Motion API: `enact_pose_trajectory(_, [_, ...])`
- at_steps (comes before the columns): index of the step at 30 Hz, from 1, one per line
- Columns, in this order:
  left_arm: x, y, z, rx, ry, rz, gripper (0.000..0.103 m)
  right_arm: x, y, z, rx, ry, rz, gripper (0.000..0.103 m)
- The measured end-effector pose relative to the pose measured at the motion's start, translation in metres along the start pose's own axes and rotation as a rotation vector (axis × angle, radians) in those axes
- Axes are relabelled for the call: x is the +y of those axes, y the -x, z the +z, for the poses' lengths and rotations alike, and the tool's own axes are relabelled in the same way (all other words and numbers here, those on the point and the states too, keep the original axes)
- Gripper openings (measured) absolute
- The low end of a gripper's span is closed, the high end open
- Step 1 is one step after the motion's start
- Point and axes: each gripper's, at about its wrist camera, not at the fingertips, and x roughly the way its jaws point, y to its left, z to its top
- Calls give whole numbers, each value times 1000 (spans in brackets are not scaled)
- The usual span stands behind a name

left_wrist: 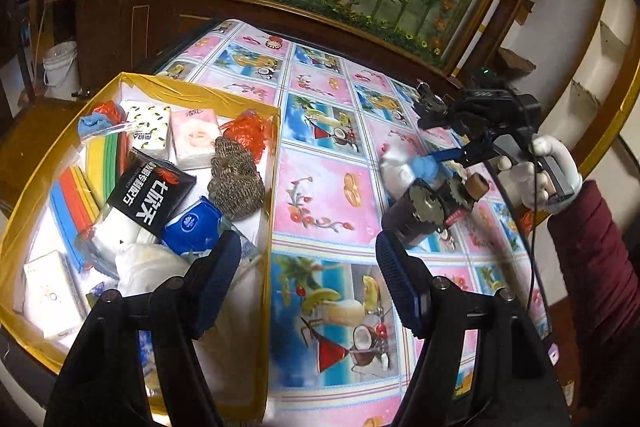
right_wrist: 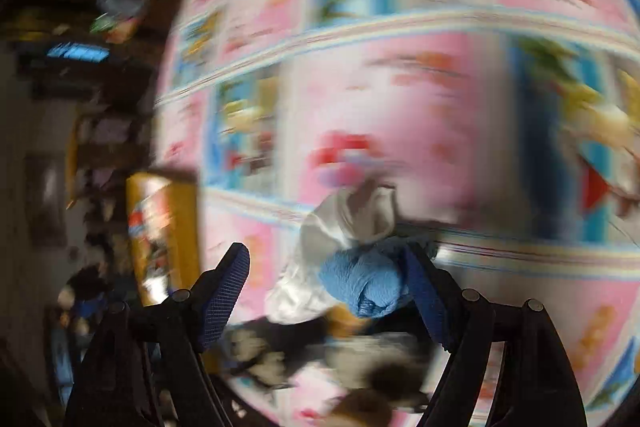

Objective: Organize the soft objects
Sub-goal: 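Grasp the white cloth bag with the left tool while the right tool grasps the blue knit cloth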

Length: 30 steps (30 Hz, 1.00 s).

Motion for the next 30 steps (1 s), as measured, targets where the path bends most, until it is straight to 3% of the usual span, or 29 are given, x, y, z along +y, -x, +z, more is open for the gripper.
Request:
enact_pose_trajectory(2, [5, -7, 4, 18, 25, -25, 69, 19, 5, 1, -39, 85, -17, 78])
enact_pose_trajectory(4, [10, -15, 9, 43, 54, -56, 69, 25, 8, 2, -68, 121, -160, 78])
enact_pose_trajectory(9, [17, -30, 26, 69, 125, -132, 69, 31, -13, -3, -19, 197, -370, 77])
enact_pose_trajectory(13, [7, -34, 44, 60, 124, -151, 69, 53, -33, -6, 25, 233, -488, 68])
enact_pose_trajectory(18, [-13, -64, 68, 122, 72, -148, 69, 65, -63, -3, 121, 247, -504, 60])
enact_pose_trajectory(21, [-22, -89, 78, 188, 72, -164, 69, 63, -73, -8, 158, 254, -480, 41])
enact_pose_trajectory(24, [-37, -118, 83, 263, 37, -168, 69, 54, -64, -11, 120, 272, -507, 39])
enact_pose_trajectory(30, [-63, -180, 85, 416, -13, -153, 69, 13, -33, -12, 7, 150, -510, 38])
